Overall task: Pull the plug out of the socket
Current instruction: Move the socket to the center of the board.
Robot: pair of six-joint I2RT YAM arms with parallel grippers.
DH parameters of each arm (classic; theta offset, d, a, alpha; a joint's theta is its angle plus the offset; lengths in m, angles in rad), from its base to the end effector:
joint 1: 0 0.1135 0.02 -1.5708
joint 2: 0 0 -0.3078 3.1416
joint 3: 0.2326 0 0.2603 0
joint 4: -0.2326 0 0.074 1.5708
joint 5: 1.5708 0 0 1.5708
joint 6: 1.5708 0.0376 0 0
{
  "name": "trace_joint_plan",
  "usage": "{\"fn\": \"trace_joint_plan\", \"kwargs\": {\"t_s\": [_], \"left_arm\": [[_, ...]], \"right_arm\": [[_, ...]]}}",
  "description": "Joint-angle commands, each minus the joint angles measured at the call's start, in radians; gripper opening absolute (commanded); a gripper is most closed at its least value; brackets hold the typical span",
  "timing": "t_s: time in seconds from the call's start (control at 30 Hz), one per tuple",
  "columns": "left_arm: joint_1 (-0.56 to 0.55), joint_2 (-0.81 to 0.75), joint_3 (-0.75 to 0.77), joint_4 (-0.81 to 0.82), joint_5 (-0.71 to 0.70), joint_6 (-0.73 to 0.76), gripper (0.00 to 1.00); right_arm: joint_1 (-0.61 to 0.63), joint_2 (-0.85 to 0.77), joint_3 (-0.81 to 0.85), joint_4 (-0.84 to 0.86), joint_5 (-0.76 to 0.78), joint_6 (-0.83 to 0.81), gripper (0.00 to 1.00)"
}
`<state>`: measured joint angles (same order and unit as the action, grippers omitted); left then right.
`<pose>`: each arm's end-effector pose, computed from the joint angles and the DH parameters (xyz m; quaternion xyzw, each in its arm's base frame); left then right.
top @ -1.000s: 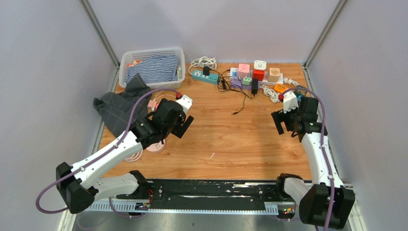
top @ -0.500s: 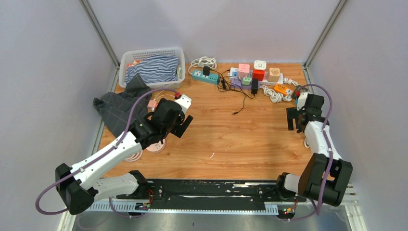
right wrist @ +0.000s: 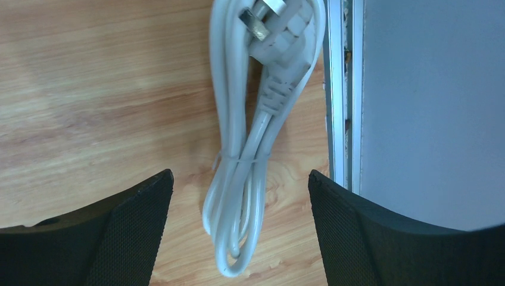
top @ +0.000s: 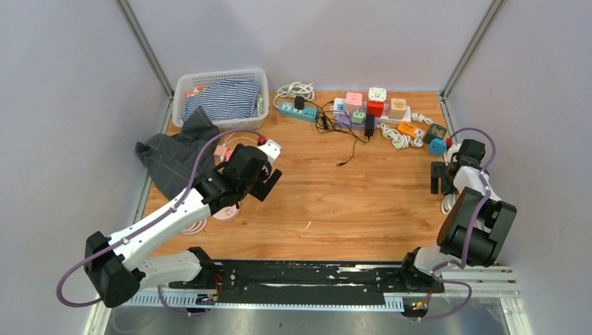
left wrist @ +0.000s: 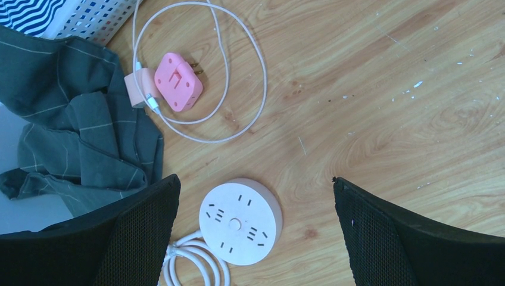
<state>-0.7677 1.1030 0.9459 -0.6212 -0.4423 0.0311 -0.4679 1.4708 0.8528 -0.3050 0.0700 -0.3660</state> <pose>0.1678 -0.1396 0.3321 0.2720 0.8621 0.0532 0.4242 0.2646 -0.1366 0.2330 0.0594 0.9456 -0.1591 0.2774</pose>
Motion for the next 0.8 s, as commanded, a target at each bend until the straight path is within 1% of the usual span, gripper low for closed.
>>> {"fn": "trace_joint_plan", "kwargs": {"t_s": [0.0, 0.07, 0.1, 0.17, 0.2, 0.4, 0.5, 0.6, 0.7, 0.73, 0.77], "left_arm": [[0.008, 0.004, -0.011, 0.021, 0.019, 0.018, 1.00], [0.008, 0.003, -0.010, 0.022, 0.023, 0.020, 1.00], [0.008, 0.004, -0.010, 0.022, 0.024, 0.020, 1.00], [0.008, 0.003, -0.010, 0.023, 0.026, 0.020, 1.00], [0.008, 0.003, -0.010, 0.022, 0.027, 0.020, 1.00], [0.008, 0.000, -0.009, 0.021, 0.034, 0.020, 1.00], [0.008, 0.000, -0.007, 0.021, 0.036, 0.020, 1.00], [0.008, -0.003, -0.007, 0.021, 0.036, 0.019, 1.00], [0.009, -0.004, -0.006, 0.021, 0.037, 0.019, 1.00], [0.008, -0.004, -0.006, 0.021, 0.037, 0.019, 1.00], [0.010, -0.006, -0.004, 0.021, 0.037, 0.020, 1.00]], "right_arm": [[-0.059, 0.076, 0.038, -0.003, -0.036, -0.015, 0.81], [-0.075, 0.103, 0.047, -0.016, -0.053, -0.017, 0.77], [-0.082, 0.112, 0.049, -0.022, -0.054, -0.017, 0.76], [-0.090, 0.127, 0.054, -0.034, -0.055, -0.020, 0.68], [-0.093, 0.134, 0.057, -0.041, -0.085, -0.019, 0.66], [-0.097, 0.176, 0.072, -0.089, -0.129, -0.041, 0.43], [-0.097, 0.188, 0.076, -0.108, -0.146, -0.053, 0.34], [-0.097, 0.185, 0.073, -0.120, -0.167, -0.064, 0.27], [-0.097, 0.161, 0.072, -0.136, -0.200, -0.083, 0.17], [-0.097, 0.146, 0.072, -0.143, -0.221, -0.091, 0.13], [-0.097, 0.130, 0.074, -0.159, -0.251, -0.107, 0.06]]}}
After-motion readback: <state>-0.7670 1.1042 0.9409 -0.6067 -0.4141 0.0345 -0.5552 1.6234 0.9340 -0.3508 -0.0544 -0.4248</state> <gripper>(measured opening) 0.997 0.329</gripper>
